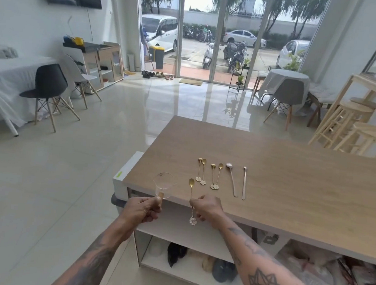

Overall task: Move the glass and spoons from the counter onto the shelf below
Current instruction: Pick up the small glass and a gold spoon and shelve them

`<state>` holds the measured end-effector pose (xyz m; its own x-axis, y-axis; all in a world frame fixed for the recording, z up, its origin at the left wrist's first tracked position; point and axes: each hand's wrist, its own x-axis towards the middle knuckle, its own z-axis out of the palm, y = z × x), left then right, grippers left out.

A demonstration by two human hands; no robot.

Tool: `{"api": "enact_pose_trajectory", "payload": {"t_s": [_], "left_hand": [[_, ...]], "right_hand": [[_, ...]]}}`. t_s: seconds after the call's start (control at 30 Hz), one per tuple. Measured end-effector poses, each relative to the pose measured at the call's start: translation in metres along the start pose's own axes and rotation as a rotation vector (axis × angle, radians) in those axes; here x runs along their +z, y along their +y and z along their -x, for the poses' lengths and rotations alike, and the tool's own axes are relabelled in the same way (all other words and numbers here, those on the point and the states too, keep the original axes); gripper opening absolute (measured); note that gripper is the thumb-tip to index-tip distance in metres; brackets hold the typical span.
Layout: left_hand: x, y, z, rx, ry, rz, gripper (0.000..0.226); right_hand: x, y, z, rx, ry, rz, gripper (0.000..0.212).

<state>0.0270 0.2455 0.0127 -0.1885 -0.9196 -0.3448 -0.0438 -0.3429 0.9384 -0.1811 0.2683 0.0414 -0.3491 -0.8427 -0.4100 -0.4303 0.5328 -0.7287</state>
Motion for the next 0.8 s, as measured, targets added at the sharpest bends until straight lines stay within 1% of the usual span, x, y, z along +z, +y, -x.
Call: {"api": "enact_pose_trajectory", "payload": {"t_s": [0.07,0.27,0.37,0.47,0.57,0.63,0.67,0.73,0.8], "left_hand": [[-0.014,-0.018,0.006,-0.026,0.021,0.003,0.022],[-0.046,-0.076,0.009,-0.154,0.048,0.034,0.022],[-0.052,-0.102,-0.001,-0.22,0.05,0.002,0.022],[-0.052,-0.126,-0.022,-0.275,0.038,-0.023,0.022],[-0.052,-0.149,-0.053,-0.293,0.02,-0.067,0.033],[-0.053,-0.17,-0.08,-0.285,0.012,-0.097,0.041],[-0.054,-0.181,-0.094,-0.28,0.01,-0.106,0.039],[-0.056,-0.201,-0.124,-0.272,0.009,-0.119,0.028],[-0.057,-0.217,-0.154,-0.271,0.005,-0.138,0.022]], "right_hand": [[0.021,0.01,0.006,0.004,-0.026,0.029,0.028],[0.08,0.04,0.003,0.039,-0.096,0.087,0.023],[0.106,0.056,-0.012,0.093,-0.094,0.095,0.03],[0.13,0.073,-0.035,0.139,-0.082,0.086,0.029],[0.154,0.094,-0.068,0.183,-0.055,0.051,0.032],[0.174,0.11,-0.094,0.201,-0.051,0.023,0.028],[0.185,0.118,-0.109,0.208,-0.046,0.018,0.026],[0.207,0.133,-0.141,0.219,-0.022,0.03,0.033],[0.226,0.147,-0.171,0.239,0.002,0.053,0.037]]}}
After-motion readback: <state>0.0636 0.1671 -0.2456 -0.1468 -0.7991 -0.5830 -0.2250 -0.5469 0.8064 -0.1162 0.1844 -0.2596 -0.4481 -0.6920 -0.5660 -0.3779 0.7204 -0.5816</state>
